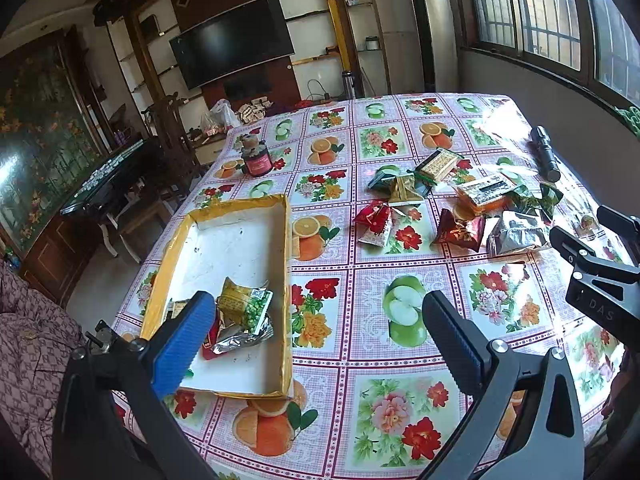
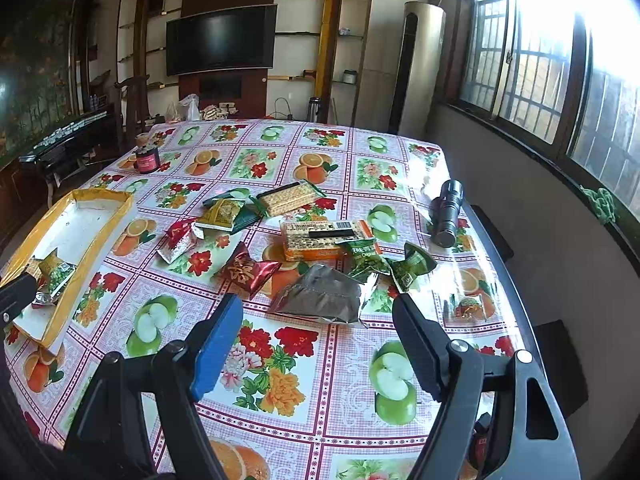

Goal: Organize snacks

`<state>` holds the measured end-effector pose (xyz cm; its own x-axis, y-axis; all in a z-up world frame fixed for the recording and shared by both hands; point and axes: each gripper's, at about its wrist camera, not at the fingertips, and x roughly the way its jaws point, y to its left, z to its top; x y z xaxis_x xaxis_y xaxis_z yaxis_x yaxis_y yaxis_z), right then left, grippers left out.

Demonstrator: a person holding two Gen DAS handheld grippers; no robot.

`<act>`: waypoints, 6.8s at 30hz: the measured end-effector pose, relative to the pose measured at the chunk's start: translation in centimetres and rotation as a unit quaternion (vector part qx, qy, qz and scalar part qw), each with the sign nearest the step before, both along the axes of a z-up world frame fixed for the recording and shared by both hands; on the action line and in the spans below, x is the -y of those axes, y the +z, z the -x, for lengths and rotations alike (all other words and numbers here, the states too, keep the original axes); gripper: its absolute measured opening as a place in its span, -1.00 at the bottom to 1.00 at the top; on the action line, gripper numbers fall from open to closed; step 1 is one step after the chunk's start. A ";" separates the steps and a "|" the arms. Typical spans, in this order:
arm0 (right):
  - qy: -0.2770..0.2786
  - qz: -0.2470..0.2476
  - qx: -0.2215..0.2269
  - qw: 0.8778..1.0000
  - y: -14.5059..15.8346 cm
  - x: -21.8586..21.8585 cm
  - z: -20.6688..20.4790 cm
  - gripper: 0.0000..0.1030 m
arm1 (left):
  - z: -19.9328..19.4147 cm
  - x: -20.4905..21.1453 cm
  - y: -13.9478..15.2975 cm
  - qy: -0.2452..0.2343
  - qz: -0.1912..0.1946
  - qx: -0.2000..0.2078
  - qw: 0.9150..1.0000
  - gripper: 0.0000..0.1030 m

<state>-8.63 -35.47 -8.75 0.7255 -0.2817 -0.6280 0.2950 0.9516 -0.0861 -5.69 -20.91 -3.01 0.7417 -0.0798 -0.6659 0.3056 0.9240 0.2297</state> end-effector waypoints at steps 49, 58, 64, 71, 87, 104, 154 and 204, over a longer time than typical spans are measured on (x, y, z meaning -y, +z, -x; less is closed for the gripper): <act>-0.025 0.007 -0.025 0.999 -1.1 1.2 -0.1 0.51 | -0.7 1.6 -2.0 -0.008 -0.013 -0.023 1.000 1.00; -0.025 0.008 -0.025 0.999 -1.1 1.2 -0.1 0.51 | -0.7 1.7 -2.0 -0.010 -0.014 -0.024 1.000 1.00; -0.025 0.009 -0.024 0.999 -1.1 1.2 -0.1 0.52 | -0.7 1.6 -2.2 -0.011 -0.014 -0.024 1.000 1.00; -0.025 0.009 -0.024 0.999 -1.0 1.1 -0.1 0.52 | -0.7 1.6 -2.3 -0.012 -0.014 -0.027 0.999 1.00; -0.023 0.011 -0.027 0.999 -1.0 1.3 -0.3 0.52 | -0.9 1.7 -2.3 -0.015 -0.016 -0.028 0.999 1.00; -0.022 0.011 -0.027 0.999 -1.0 1.2 -0.4 0.52 | -1.1 1.9 -2.4 -0.018 -0.017 -0.030 0.999 1.00; 0.029 -0.129 -0.071 0.989 -6.2 6.3 -7.4 0.52 | -11.8 5.5 -8.5 -0.029 -0.001 -0.160 0.987 1.00; 0.164 -0.270 -0.031 0.948 -5.1 2.4 -3.2 0.14 | -8.3 1.6 -5.1 -0.007 0.010 -0.088 0.996 -0.59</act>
<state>-5.47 -37.83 -13.87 0.6763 0.3266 -0.6603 -0.0134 0.9017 0.4323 2.61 -22.54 -8.07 0.6129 -0.1026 -0.7835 0.3514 0.9235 0.1540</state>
